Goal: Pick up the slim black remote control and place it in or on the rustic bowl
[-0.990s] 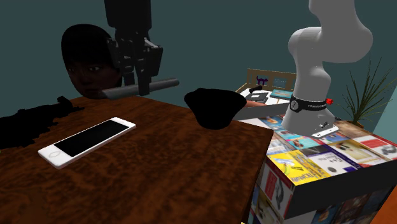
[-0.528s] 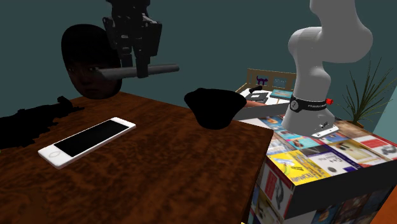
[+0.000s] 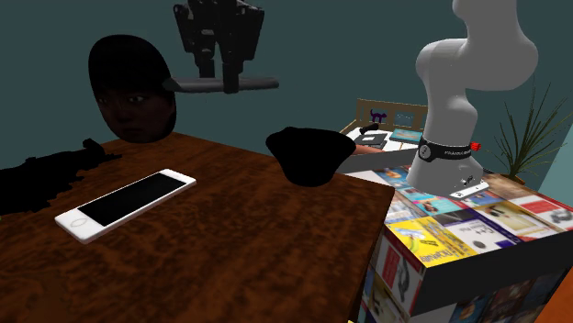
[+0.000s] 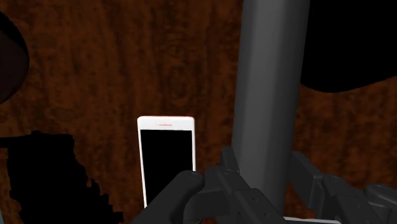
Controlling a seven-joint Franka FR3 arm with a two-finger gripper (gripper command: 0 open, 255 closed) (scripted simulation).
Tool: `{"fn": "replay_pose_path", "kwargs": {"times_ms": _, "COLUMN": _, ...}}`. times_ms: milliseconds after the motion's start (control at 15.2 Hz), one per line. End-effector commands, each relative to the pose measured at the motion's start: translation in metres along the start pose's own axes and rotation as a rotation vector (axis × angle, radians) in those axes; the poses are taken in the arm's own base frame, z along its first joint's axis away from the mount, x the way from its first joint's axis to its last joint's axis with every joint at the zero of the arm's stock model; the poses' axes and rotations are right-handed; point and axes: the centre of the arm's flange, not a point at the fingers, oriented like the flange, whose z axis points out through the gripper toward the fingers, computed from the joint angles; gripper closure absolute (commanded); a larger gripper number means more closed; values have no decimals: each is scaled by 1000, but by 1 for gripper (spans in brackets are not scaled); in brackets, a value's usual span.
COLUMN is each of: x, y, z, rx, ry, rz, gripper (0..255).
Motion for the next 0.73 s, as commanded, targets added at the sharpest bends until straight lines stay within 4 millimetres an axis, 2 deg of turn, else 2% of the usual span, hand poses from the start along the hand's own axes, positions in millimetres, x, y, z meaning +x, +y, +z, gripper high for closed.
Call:
{"fn": "replay_pose_path", "kwargs": {"times_ms": 0, "x": -22, "y": -18, "z": 1, "rx": 0, "ry": 0, "rz": 1, "gripper": 255}}
{"fn": "replay_pose_path", "kwargs": {"times_ms": 396, "x": -81, "y": -70, "z": 2, "rx": 0, "ry": 0, "rz": 1, "gripper": 255}}
{"fn": "replay_pose_path", "kwargs": {"times_ms": 660, "x": -86, "y": -75, "z": 18, "rx": 0, "ry": 0, "rz": 1, "gripper": 255}}
